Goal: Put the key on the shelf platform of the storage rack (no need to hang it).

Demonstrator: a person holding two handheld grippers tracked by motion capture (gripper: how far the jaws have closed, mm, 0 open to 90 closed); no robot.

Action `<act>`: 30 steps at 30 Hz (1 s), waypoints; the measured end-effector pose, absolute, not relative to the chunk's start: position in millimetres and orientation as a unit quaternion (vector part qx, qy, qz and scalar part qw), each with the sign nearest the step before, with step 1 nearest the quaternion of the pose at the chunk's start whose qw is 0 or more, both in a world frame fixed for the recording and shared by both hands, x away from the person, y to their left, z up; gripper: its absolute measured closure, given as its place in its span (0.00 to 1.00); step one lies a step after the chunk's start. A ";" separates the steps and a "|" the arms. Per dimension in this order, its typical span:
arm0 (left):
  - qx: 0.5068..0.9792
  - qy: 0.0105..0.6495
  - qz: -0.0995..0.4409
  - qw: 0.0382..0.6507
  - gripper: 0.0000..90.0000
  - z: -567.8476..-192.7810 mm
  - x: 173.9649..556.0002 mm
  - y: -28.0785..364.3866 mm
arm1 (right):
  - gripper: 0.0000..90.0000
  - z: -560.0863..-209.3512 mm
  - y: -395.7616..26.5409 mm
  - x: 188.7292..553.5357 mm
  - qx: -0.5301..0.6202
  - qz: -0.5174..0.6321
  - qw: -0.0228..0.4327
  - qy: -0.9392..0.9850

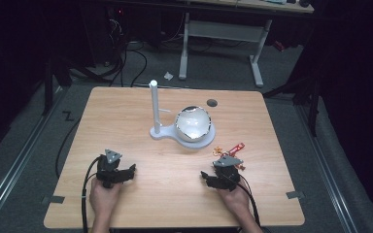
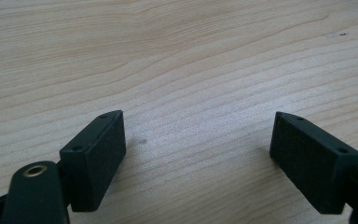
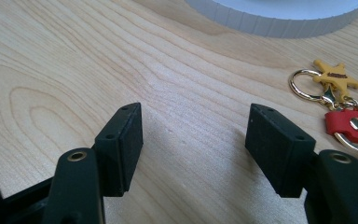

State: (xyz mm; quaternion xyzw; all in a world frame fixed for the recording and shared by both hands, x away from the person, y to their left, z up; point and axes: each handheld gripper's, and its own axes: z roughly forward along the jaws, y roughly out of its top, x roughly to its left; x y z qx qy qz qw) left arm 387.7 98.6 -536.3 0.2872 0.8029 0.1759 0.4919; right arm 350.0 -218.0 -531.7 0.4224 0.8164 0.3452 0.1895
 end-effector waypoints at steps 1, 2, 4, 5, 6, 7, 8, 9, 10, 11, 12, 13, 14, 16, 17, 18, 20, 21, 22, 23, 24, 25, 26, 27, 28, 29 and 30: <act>0.287 0.803 0.176 0.492 0.21 -536.3 387.7 98.5 | 0.41 -531.7 -218.0 349.9 0.422 0.345 0.189 0.816; 0.287 0.803 0.176 0.492 0.21 -536.3 387.6 98.5 | 0.41 -531.7 -218.0 349.9 0.422 0.345 0.190 0.816; 0.287 0.803 0.176 0.492 0.21 -536.3 387.6 98.5 | 0.41 -531.7 -218.0 349.9 0.422 0.345 0.190 0.816; 0.288 0.803 0.176 0.492 0.21 -536.4 387.6 98.6 | 0.41 -531.7 -218.0 349.9 0.422 0.345 0.189 0.817; 0.288 0.803 0.176 0.492 0.21 -536.3 387.6 98.6 | 0.41 -531.7 -218.0 349.9 0.422 0.345 0.190 0.817; 0.287 0.803 0.176 0.492 0.21 -536.3 387.6 98.5 | 0.41 -531.7 -217.9 349.9 0.422 0.345 0.190 0.817; 0.286 0.803 0.176 0.492 0.21 -536.3 387.6 98.5 | 0.41 -531.7 -217.9 349.9 0.421 0.345 0.190 0.817; 0.287 0.803 0.176 0.492 0.21 -536.3 387.7 98.5 | 0.41 -531.7 -217.9 349.8 0.421 0.345 0.189 0.817; 0.287 0.803 0.176 0.492 0.21 -536.3 387.7 98.5 | 0.41 -531.7 -217.9 349.8 0.421 0.345 0.189 0.817; 0.287 0.803 0.176 0.492 0.21 -536.3 387.7 98.6 | 0.41 -531.7 -217.9 349.9 0.421 0.345 0.189 0.817; 0.286 0.803 0.176 0.492 0.21 -536.2 387.7 98.5 | 0.41 -531.7 -217.9 349.9 0.421 0.345 0.189 0.817; 0.287 0.803 0.175 0.492 0.21 -536.2 387.7 98.5 | 0.41 -531.7 -217.8 349.9 0.421 0.345 0.189 0.817; 0.287 0.803 0.175 0.492 0.21 -536.2 387.7 98.6 | 0.41 -531.7 -217.8 350.3 0.419 0.346 0.188 0.818; 0.287 0.803 0.176 0.492 0.21 -536.2 387.7 98.6 | 0.42 -531.8 -218.8 351.1 0.412 0.348 0.186 0.821; 0.287 0.803 0.175 0.492 0.21 -536.2 387.7 98.6 | 0.42 -531.5 -219.2 351.3 0.412 0.348 0.184 0.822; 0.287 0.803 0.175 0.492 0.21 -536.2 387.7 98.6 | 0.42 -531.3 -219.2 351.5 0.412 0.347 0.183 0.822; 0.287 0.803 0.175 0.492 0.21 -536.2 387.8 98.6 | 0.42 -531.3 -219.3 351.6 0.412 0.347 0.183 0.823; 0.287 0.803 0.175 0.492 0.21 -536.2 387.8 98.6 | 0.42 -531.4 -219.2 351.5 0.412 0.347 0.183 0.822; 0.288 0.803 0.176 0.492 0.21 -536.3 387.8 98.6 | 0.42 -531.7 -219.1 351.4 0.412 0.349 0.185 0.821; 0.288 0.803 0.176 0.492 0.21 -536.3 387.8 98.6 | 0.43 -531.6 -219.0 351.2 0.414 0.348 0.186 0.820; 0.287 0.803 0.176 0.492 0.21 -536.2 387.8 98.6 | 0.45 -531.6 -219.0 351.0 0.416 0.347 0.189 0.819; 0.287 0.803 0.176 0.492 0.21 -536.2 387.8 98.6 | 0.45 -531.5 -218.9 350.7 0.418 0.347 0.190 0.818; 0.287 0.803 0.176 0.491 0.21 -536.2 387.8 98.6 | 0.47 -531.5 -218.8 350.6 0.418 0.347 0.191 0.817; 0.288 0.803 0.176 0.492 0.21 -536.3 387.7 98.6 | 0.47 -531.5 -218.8 350.6 0.419 0.347 0.192 0.817; 0.287 0.803 0.176 0.492 0.21 -536.2 387.8 98.6 | 0.49 -531.6 -218.9 350.5 0.421 0.348 0.192 0.816; 0.287 0.803 0.176 0.492 0.21 -536.2 387.8 98.6 | 0.51 -531.5 -219.1 350.1 0.420 0.348 0.193 0.816; 0.286 0.804 0.175 0.491 0.21 -536.2 387.8 98.6 | 0.52 -531.4 -219.1 349.0 0.419 0.348 0.192 0.816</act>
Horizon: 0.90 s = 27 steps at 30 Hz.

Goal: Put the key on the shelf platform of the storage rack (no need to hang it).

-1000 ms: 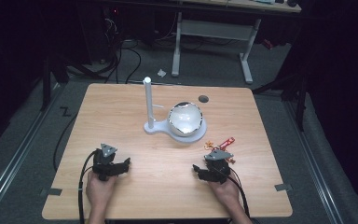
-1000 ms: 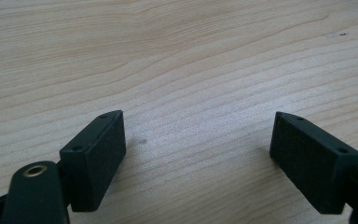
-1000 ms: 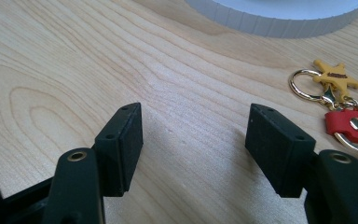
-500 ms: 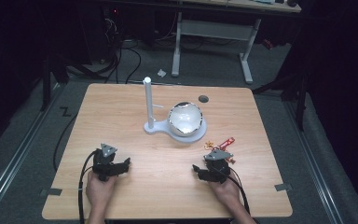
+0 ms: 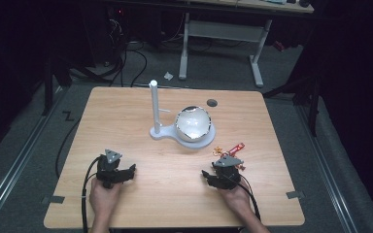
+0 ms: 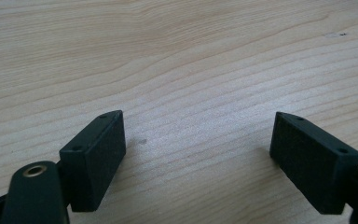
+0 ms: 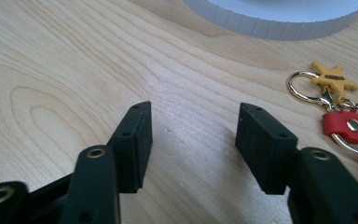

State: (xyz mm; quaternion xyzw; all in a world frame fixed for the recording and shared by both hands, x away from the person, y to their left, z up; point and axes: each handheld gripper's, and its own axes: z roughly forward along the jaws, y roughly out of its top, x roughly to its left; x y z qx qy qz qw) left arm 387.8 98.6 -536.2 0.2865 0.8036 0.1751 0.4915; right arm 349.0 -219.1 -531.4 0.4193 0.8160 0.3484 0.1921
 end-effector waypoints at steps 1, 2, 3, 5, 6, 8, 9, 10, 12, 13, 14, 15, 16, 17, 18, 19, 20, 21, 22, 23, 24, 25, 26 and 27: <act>0.288 0.803 0.176 0.492 0.21 -536.2 387.8 98.7 | 0.52 -531.5 -219.2 348.7 0.420 0.349 0.192 0.815; 0.284 0.806 0.173 0.490 0.21 -535.8 387.8 98.3 | 0.52 -531.4 -219.2 348.6 0.420 0.349 0.192 0.815; 0.283 0.806 0.173 0.490 0.21 -535.7 387.8 98.2 | 0.52 -531.3 -219.1 348.7 0.421 0.349 0.192 0.815; 0.283 0.806 0.173 0.490 0.21 -535.7 387.8 98.2 | 0.52 -531.2 -218.5 348.6 0.421 0.347 0.193 0.815; 0.283 0.806 0.173 0.490 0.21 -535.7 387.9 98.2 | 0.53 -530.9 -218.3 348.4 0.421 0.345 0.197 0.815; 0.283 0.806 0.173 0.490 0.21 -535.7 388.0 98.2 | 0.53 -529.7 -218.1 347.2 0.417 0.341 0.205 0.817; 0.285 0.804 0.174 0.491 0.21 -536.0 388.0 98.5 | 0.54 -528.7 -219.1 346.5 0.417 0.342 0.207 0.816; 0.285 0.804 0.175 0.491 0.21 -536.0 388.0 98.4 | 0.54 -527.7 -220.5 345.8 0.419 0.347 0.204 0.814; 0.284 0.805 0.173 0.490 0.21 -535.8 388.0 98.4 | 0.54 -525.1 -223.7 344.4 0.423 0.356 0.198 0.809; 0.283 0.806 0.173 0.490 0.21 -535.7 388.0 98.2 | 0.54 -524.2 -224.7 343.9 0.422 0.359 0.198 0.808; 0.283 0.806 0.173 0.490 0.21 -535.7 388.0 98.2 | 0.54 -524.2 -224.7 343.9 0.422 0.359 0.198 0.808; 0.283 0.806 0.173 0.490 0.21 -535.7 388.0 98.2 | 0.54 -521.6 -227.5 341.3 0.424 0.367 0.199 0.804; 0.287 0.803 0.175 0.492 0.21 -536.2 388.0 98.7 | 0.54 -520.6 -228.9 340.1 0.424 0.369 0.198 0.803; 0.284 0.806 0.173 0.490 0.21 -535.8 388.0 98.3 | 0.54 -519.7 -230.2 338.5 0.425 0.370 0.198 0.802; 0.285 0.805 0.174 0.490 0.21 -535.8 388.0 98.4 | 0.54 -518.8 -231.6 337.1 0.426 0.371 0.198 0.801; 0.284 0.806 0.173 0.490 0.21 -535.8 388.0 98.3 | 0.55 -517.8 -233.2 335.7 0.427 0.373 0.197 0.800; 0.287 0.803 0.175 0.492 0.21 -536.2 388.0 98.7 | 0.55 -517.1 -234.7 334.8 0.427 0.375 0.197 0.799; 0.287 0.803 0.175 0.492 0.21 -536.2 388.0 98.7 | 0.55 -517.1 -234.7 334.8 0.427 0.375 0.197 0.799; 0.286 0.804 0.175 0.491 0.21 -536.1 388.0 98.6 | 0.55 -516.0 -236.8 333.5 0.429 0.377 0.196 0.797; 0.287 0.803 0.175 0.491 0.21 -536.2 388.0 98.6 | 0.55 -512.9 -242.2 330.4 0.431 0.381 0.198 0.793; 0.287 0.803 0.175 0.491 0.21 -536.2 388.0 98.6 | 0.55 -511.3 -244.6 328.9 0.434 0.383 0.197 0.791; 0.287 0.803 0.175 0.491 0.21 -536.2 388.0 98.6 | 0.55 -509.8 -247.3 327.7 0.433 0.384 0.200 0.790; 0.287 0.804 0.175 0.491 0.21 -536.2 388.0 98.6 | 0.55 -508.7 -248.9 326.5 0.436 0.385 0.200 0.789; 0.287 0.804 0.175 0.491 0.21 -536.2 388.0 98.6 | 0.55 -507.6 -251.7 325.5 0.436 0.386 0.203 0.787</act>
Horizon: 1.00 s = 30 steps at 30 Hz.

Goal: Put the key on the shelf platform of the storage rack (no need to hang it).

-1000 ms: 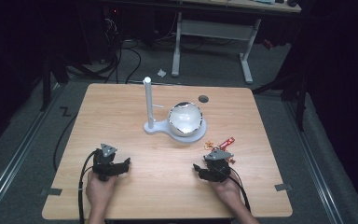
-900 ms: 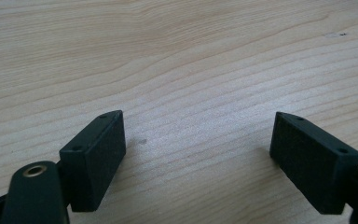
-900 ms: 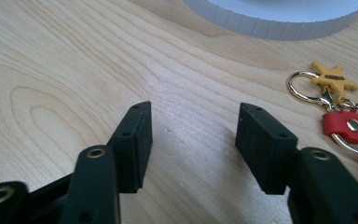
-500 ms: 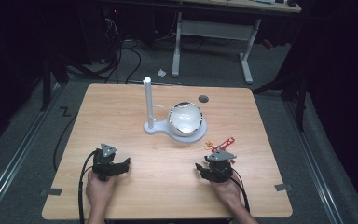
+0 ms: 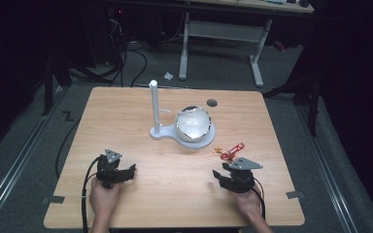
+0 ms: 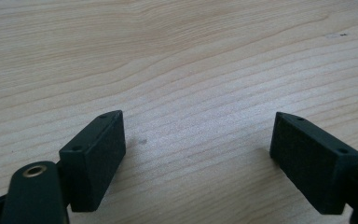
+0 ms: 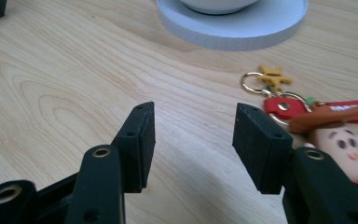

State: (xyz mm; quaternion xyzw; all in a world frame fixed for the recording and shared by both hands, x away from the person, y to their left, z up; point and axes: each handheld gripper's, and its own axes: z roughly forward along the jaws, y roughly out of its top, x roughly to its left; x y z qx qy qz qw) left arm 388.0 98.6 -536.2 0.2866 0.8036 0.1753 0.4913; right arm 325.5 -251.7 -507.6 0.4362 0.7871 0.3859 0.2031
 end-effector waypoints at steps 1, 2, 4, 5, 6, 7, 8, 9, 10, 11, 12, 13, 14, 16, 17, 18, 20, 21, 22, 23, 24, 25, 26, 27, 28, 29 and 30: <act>0.285 0.805 0.174 0.490 0.21 -535.8 388.0 98.4 | 0.55 -506.7 -254.7 324.4 0.440 0.387 0.205 0.784; 0.283 0.807 0.172 0.490 0.21 -535.6 388.0 98.2 | 0.55 -506.2 -256.5 323.8 0.442 0.388 0.206 0.782; 0.285 0.805 0.174 0.491 0.21 -536.0 388.1 98.4 | 0.55 -504.9 -261.3 322.2 0.447 0.390 0.209 0.777; 0.283 0.806 0.174 0.490 0.20 -535.9 388.2 98.2 | 0.55 -504.6 -262.8 321.9 0.447 0.390 0.211 0.777; 0.284 0.805 0.175 0.490 0.21 -536.0 388.2 98.4 | 0.55 -504.1 -264.4 321.4 0.448 0.389 0.211 0.777; 0.284 0.805 0.175 0.490 0.20 -536.0 388.3 98.3 | 0.55 -503.7 -265.7 320.8 0.449 0.388 0.211 0.777; 0.285 0.805 0.174 0.490 0.20 -535.9 388.2 98.3 | 0.55 -503.3 -267.2 320.4 0.449 0.387 0.211 0.777; 0.285 0.805 0.174 0.491 0.20 -536.0 388.2 98.4 | 0.55 -503.0 -268.9 320.2 0.448 0.386 0.212 0.778; 0.284 0.805 0.174 0.490 0.21 -535.9 388.2 98.3 | 0.55 -502.7 -270.0 319.6 0.449 0.387 0.212 0.777; 0.283 0.806 0.175 0.490 0.20 -535.9 388.3 98.2 | 0.54 -502.3 -271.3 319.0 0.450 0.387 0.214 0.776; 0.283 0.806 0.175 0.490 0.20 -535.9 388.3 98.2 | 0.54 -501.9 -272.3 318.1 0.453 0.389 0.214 0.774; 0.285 0.805 0.174 0.491 0.20 -535.9 388.2 98.3 | 0.54 -501.9 -272.3 318.1 0.453 0.389 0.214 0.774; 0.284 0.805 0.175 0.490 0.21 -536.0 388.3 98.3 | 0.54 -500.9 -275.2 316.4 0.455 0.391 0.219 0.770; 0.284 0.805 0.175 0.490 0.20 -536.0 388.2 98.4 | 0.54 -500.6 -278.1 315.5 0.458 0.392 0.220 0.767; 0.284 0.805 0.175 0.490 0.20 -536.0 388.3 98.3 | 0.54 -500.4 -279.1 315.2 0.461 0.392 0.220 0.766; 0.285 0.805 0.174 0.491 0.20 -535.9 388.2 98.3 | 0.54 -500.3 -280.7 314.8 0.464 0.391 0.220 0.764; 0.285 0.805 0.174 0.491 0.20 -536.0 388.2 98.3 | 0.54 -499.7 -284.9 314.4 0.467 0.389 0.224 0.762; 0.285 0.805 0.174 0.491 0.20 -536.0 388.2 98.3 | 0.54 -499.7 -284.9 314.4 0.467 0.389 0.224 0.762; 0.285 0.805 0.174 0.491 0.20 -535.9 388.2 98.3 | 0.54 -499.4 -288.5 314.6 0.470 0.388 0.227 0.760; 0.282 0.807 0.172 0.489 0.20 -535.6 388.2 98.0 | 0.54 -499.2 -290.0 315.0 0.470 0.387 0.228 0.760; 0.285 0.805 0.174 0.491 0.20 -536.0 388.2 98.4 | 0.54 -499.1 -291.7 315.2 0.472 0.387 0.228 0.758; 0.285 0.805 0.174 0.491 0.20 -536.0 388.2 98.4 | 0.53 -498.9 -293.1 315.3 0.475 0.386 0.228 0.757; 0.285 0.805 0.174 0.491 0.20 -536.0 388.2 98.4 | 0.53 -498.9 -294.1 315.5 0.477 0.385 0.229 0.756; 0.285 0.805 0.174 0.491 0.21 -536.0 388.2 98.4 | 0.53 -498.7 -295.5 315.9 0.477 0.382 0.232 0.757; 0.283 0.807 0.172 0.490 0.20 -535.6 388.2 98.1 | 0.53 -498.5 -296.7 316.4 0.476 0.381 0.234 0.757; 0.285 0.805 0.174 0.491 0.20 -535.9 388.2 98.3 | 0.53 -498.5 -297.6 316.8 0.476 0.380 0.236 0.757; 0.285 0.805 0.174 0.491 0.20 -535.9 388.2 98.3 | 0.53 -498.5 -297.6 316.8 0.476 0.380 0.236 0.757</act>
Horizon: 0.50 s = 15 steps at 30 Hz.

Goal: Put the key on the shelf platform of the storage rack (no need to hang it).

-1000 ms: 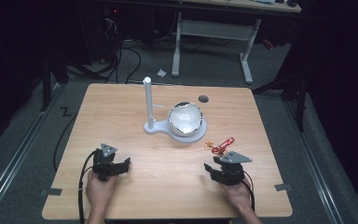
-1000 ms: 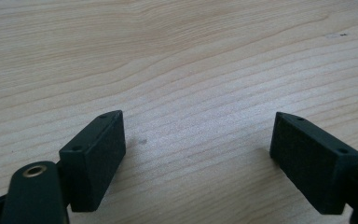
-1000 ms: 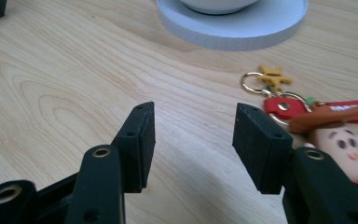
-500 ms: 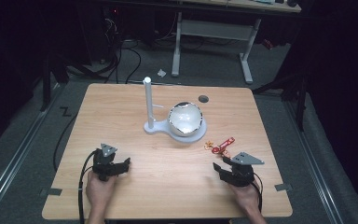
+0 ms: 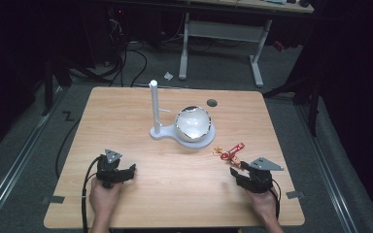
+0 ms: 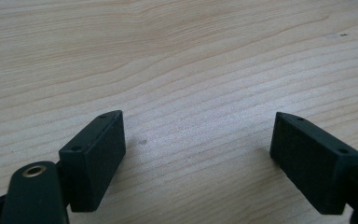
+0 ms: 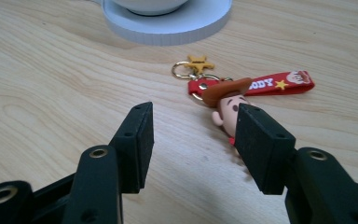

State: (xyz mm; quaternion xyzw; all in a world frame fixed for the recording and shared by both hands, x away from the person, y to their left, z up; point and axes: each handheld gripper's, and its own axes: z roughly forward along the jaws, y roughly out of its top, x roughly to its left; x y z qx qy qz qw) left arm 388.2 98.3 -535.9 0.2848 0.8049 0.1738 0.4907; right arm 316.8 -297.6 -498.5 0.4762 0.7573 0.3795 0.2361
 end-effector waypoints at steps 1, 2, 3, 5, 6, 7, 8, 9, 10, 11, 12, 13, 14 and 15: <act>0.286 0.804 0.175 0.491 0.20 -536.1 388.3 98.5 | 0.52 -498.9 -300.4 318.4 0.481 0.377 0.238 0.755; 0.285 0.805 0.174 0.491 0.20 -536.0 388.3 98.4 | 0.52 -499.3 -301.5 319.1 0.482 0.376 0.240 0.754; 0.285 0.805 0.174 0.491 0.20 -536.0 388.3 98.4 | 0.51 -499.9 -303.0 320.4 0.485 0.375 0.239 0.753; 0.283 0.806 0.174 0.490 0.20 -535.8 388.4 98.1 | 0.51 -501.9 -306.3 323.5 0.491 0.370 0.239 0.752; 0.282 0.807 0.173 0.489 0.20 -535.6 388.3 98.0 | 0.50 -502.7 -307.3 325.0 0.495 0.368 0.237 0.751; 0.282 0.806 0.173 0.490 0.20 -535.8 388.4 98.0 | 0.50 -503.8 -308.4 326.8 0.495 0.365 0.239 0.752; 0.285 0.805 0.174 0.491 0.20 -536.0 388.3 98.4 | 0.50 -504.8 -309.3 328.5 0.495 0.363 0.239 0.752; 0.285 0.805 0.174 0.491 0.20 -536.0 388.3 98.4 | 0.50 -504.8 -309.3 328.5 0.495 0.363 0.239 0.752; 0.283 0.806 0.173 0.490 0.20 -535.8 388.4 98.1 | 0.50 -507.4 -310.5 332.1 0.501 0.359 0.236 0.751; 0.285 0.805 0.174 0.490 0.20 -536.0 388.3 98.3 | 0.50 -508.2 -310.7 333.3 0.502 0.358 0.235 0.751; 0.285 0.805 0.174 0.491 0.20 -536.0 388.3 98.3 | 0.50 -509.2 -310.9 334.9 0.502 0.356 0.235 0.752; 0.285 0.805 0.174 0.491 0.20 -536.0 388.3 98.3 | 0.50 -509.9 -310.7 335.9 0.504 0.355 0.234 0.752; 0.285 0.805 0.174 0.491 0.20 -536.0 388.3 98.3 | 0.50 -510.8 -310.8 337.1 0.503 0.355 0.233 0.752; 0.285 0.805 0.174 0.490 0.20 -536.0 388.3 98.3 | 0.50 -512.1 -311.1 338.9 0.503 0.354 0.232 0.754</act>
